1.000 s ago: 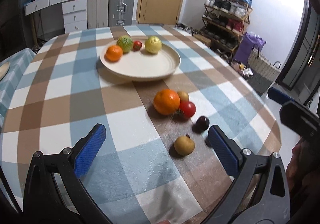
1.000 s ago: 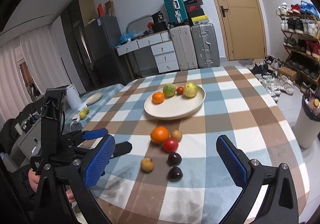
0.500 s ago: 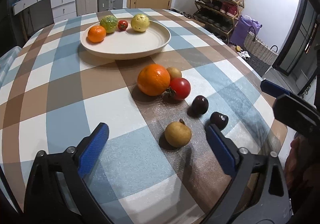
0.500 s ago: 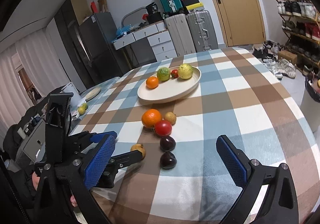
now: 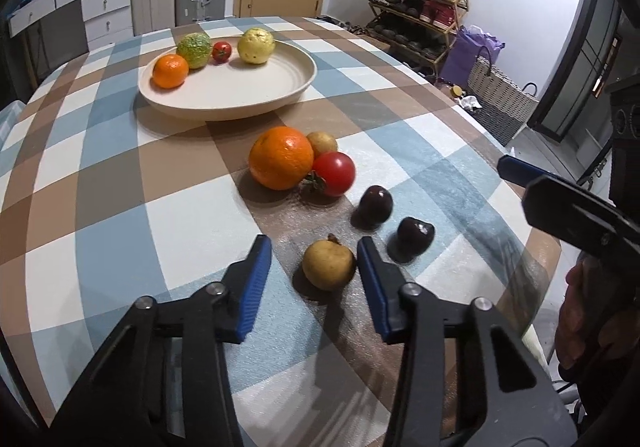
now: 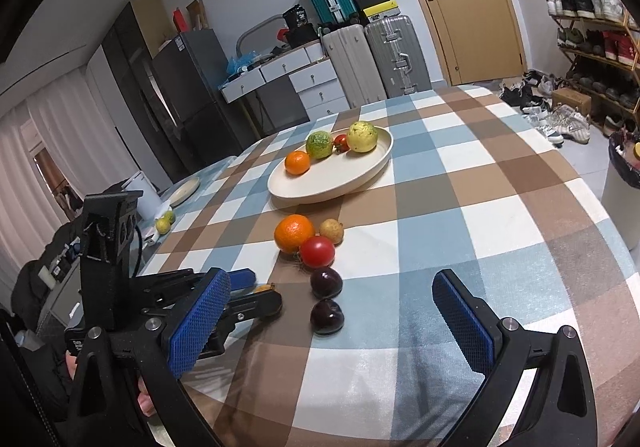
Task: Organize fruits
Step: 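Grasp the brown kiwi with the left gripper while the right gripper grasps a dark plum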
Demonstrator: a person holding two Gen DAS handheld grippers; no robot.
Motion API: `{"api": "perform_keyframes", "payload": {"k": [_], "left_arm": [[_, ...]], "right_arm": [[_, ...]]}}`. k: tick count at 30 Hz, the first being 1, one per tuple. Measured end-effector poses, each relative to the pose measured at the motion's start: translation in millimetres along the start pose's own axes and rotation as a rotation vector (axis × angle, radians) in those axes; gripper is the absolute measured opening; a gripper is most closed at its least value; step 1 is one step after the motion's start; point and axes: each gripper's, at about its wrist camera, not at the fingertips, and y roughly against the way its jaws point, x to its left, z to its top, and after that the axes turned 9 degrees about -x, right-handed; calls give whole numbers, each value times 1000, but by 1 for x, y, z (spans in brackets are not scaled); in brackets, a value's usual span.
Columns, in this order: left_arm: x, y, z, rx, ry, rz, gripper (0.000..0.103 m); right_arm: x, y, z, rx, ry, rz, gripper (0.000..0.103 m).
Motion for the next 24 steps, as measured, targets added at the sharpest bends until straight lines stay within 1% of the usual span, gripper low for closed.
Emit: {"api": "perform_keyframes", "payload": {"k": [2, 4, 7, 14, 18, 24], "left_arm": [[-2, 0, -1, 7, -6, -14, 25], [-4, 1, -1, 5, -13, -21, 25], [-1, 3, -1, -4, 3, -43, 25], [6, 15, 3, -35, 25, -55, 24], [15, 26, 6, -61, 46, -50, 25], [33, 45, 7, -101, 80, -45, 25]], "right_arm": [[-1, -1, 0, 6, -1, -5, 103], [-1, -1, -1, 11, -5, -3, 103], [-1, -1, -1, 17, -4, -8, 103], [0, -3, -2, 39, -2, -13, 103], [4, -6, -6, 67, 10, 8, 103], [12, -20, -16, 132, 43, -7, 103]]}}
